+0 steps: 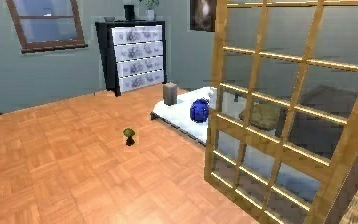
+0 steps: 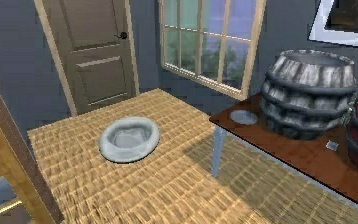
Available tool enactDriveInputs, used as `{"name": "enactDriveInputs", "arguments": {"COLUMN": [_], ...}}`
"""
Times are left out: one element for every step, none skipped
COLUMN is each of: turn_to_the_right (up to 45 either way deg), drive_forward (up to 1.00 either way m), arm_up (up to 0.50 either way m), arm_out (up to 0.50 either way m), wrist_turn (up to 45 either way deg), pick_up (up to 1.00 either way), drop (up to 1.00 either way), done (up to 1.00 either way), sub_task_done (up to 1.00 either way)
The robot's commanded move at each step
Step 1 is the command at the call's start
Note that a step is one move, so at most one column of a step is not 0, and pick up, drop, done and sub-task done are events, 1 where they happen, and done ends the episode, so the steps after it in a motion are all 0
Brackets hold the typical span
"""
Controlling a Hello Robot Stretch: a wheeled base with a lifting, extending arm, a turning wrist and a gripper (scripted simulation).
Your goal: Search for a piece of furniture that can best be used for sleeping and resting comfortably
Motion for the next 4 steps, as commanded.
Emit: {"name": "enactDriveInputs", "arguments": {"turn_to_the_right": [0.0,-12.0,0.0,42.0], "drive_forward": [1.0,0.0,0.05,0.0], "arm_up": [0.0,0.0,0.0,0.0], "arm_out": [0.0,0.0,0.0,0.0], "wrist_turn": [0.0,0.0,0.0,0.0], "pick_up": [0.0,0.0,0.0,0.0], "drop": [0.0,0.0,0.0,0.0], "done": [0.0,0.0,0.0,0.0], "sub_task_done": [0.0,0.0,0.0,0.0]}}
